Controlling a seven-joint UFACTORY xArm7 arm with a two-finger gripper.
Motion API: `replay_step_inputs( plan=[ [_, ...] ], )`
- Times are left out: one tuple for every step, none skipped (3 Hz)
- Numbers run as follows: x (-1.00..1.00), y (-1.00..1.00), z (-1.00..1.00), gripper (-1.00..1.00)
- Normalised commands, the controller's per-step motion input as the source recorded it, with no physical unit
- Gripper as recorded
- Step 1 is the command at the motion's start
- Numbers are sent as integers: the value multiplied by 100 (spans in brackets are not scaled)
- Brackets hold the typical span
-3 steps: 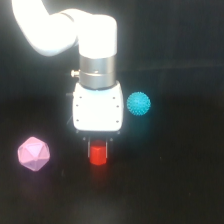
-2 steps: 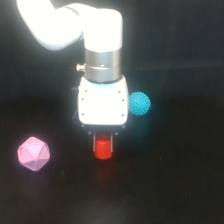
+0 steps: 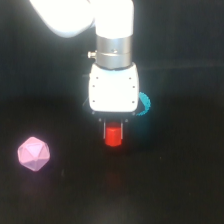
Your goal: Pick up the red object from the table
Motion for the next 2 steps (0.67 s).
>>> replay_step_inputs(
  plan=[
    [7, 67, 100, -90],
    [-38, 62, 100, -100]
  ],
)
